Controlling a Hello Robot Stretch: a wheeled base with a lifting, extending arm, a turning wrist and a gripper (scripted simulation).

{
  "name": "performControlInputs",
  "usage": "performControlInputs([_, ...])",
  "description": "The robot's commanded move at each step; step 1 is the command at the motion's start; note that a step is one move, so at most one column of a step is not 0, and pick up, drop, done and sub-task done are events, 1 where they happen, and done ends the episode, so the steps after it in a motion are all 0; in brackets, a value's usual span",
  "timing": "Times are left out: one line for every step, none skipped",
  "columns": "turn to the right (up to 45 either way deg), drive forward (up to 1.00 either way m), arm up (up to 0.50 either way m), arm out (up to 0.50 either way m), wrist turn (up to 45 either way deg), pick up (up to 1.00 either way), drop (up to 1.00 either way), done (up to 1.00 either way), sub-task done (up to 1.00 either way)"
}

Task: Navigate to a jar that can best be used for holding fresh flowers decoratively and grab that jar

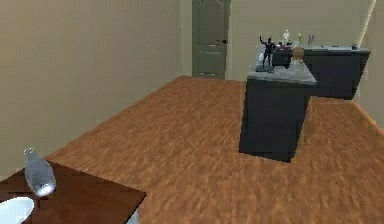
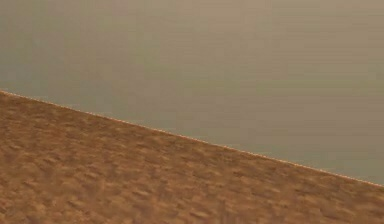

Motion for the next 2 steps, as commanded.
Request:
performControlInputs([0.0,0.80,0.00,0.00,0.0,0.00,0.00,0.00,0.00])
performControlInputs([-12.0,0.00,0.00,0.00,0.0,0.00,0.00,0.00,0.00])
